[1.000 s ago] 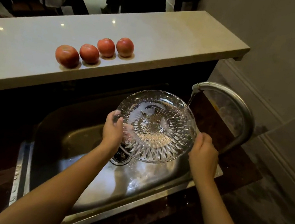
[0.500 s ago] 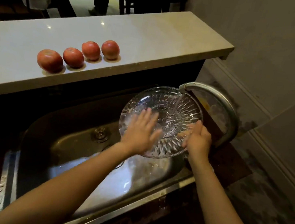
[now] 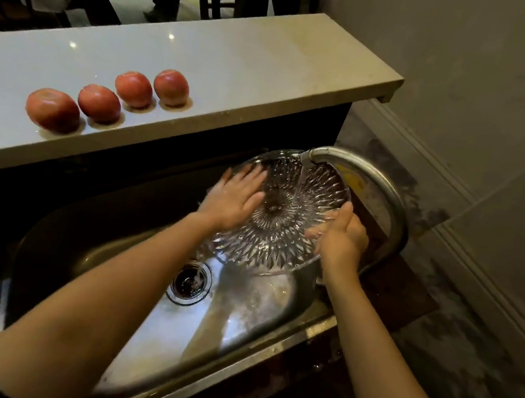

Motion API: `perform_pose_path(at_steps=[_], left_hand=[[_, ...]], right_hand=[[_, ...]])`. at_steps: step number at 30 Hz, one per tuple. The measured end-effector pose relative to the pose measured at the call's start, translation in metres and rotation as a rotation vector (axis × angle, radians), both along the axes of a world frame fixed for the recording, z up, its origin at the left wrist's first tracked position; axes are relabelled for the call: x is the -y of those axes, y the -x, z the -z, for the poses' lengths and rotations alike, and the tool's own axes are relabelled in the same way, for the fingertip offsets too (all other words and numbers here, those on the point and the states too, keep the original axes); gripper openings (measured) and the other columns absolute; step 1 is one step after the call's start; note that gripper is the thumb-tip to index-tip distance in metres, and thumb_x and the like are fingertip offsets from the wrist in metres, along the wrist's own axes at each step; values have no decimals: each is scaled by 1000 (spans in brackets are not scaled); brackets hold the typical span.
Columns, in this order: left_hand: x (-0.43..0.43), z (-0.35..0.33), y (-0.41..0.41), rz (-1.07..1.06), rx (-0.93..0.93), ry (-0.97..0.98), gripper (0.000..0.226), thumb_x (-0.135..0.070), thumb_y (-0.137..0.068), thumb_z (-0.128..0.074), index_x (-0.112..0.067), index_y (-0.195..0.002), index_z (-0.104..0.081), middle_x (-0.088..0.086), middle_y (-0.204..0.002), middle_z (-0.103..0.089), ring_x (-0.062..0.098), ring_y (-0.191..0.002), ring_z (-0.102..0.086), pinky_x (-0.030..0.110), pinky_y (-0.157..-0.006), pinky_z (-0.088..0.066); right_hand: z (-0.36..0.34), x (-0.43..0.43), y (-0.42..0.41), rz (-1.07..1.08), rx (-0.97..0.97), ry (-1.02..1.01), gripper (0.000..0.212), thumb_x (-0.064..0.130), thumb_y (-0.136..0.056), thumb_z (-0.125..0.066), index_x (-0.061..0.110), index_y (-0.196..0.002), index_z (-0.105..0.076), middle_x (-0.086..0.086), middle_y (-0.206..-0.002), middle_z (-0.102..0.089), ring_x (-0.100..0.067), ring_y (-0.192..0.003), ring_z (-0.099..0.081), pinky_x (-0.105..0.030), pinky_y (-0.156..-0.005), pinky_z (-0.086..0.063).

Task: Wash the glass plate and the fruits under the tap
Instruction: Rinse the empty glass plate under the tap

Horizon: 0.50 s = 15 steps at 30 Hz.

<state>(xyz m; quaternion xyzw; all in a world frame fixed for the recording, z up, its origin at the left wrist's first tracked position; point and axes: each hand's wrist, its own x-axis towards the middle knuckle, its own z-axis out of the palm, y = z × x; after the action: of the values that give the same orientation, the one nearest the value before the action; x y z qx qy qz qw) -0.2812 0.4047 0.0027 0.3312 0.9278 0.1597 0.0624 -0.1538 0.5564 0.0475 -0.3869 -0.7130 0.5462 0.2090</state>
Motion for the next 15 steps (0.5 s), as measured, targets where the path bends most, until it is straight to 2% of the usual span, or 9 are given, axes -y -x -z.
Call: perform_pose_path(at_steps=[4,6,9,12,13,15], left_hand=[[28,16,-54,-49,144,37,62,-51,-97,-17,-25,-147,7,-4,-153,18,13,-144,15,41,-116,14],[21,13,-86,34,213,-32,59,-51,-97,-16,-30,-144,13,-7,-150,25,11,-142,21,43,-116,15],[-16,-7,-106,211,147,-159,55,-45,-96,-12,-31,-146,6,-13,-152,17,5,-141,22,31,-113,20],[-52,-27,-83,176,-1,-154,54,-38,-99,-18,-24,-149,-5,-7,-158,3,7,-144,11,32,-114,16],[-59,-31,-70,151,-57,-130,54,-37,-99,-20,-23,-149,-6,-5,-159,-1,10,-145,6,34,-116,11],[-64,-34,-45,144,-107,-86,55,-40,-99,-21,-23,-149,-6,-1,-159,-5,13,-146,1,38,-118,4]], right_hand=[[0,-4,7,38,10,-17,45,44,-98,-24,19,-82,-57,-3,-56,-65,-18,-57,-64,-32,-60,-51],[1,0,8,19,16,-27,46,46,-98,-24,19,-83,-58,-2,-59,-66,-17,-62,-66,-30,-62,-49],[4,9,5,-8,5,27,52,46,-98,-23,19,-81,-63,1,-71,-66,-20,-74,-66,-33,-72,-50],[5,18,-3,-64,-6,103,57,47,-98,-23,12,-97,-67,-2,-88,-68,-19,-84,-65,-38,-79,-53],[4,20,-5,-74,-26,142,56,47,-98,-23,13,-93,-67,-4,-86,-70,-17,-79,-66,-37,-74,-53],[0,20,-8,-71,-68,205,54,45,-98,-24,15,-81,-65,-4,-65,-67,-10,-54,-62,-28,-53,-49]])
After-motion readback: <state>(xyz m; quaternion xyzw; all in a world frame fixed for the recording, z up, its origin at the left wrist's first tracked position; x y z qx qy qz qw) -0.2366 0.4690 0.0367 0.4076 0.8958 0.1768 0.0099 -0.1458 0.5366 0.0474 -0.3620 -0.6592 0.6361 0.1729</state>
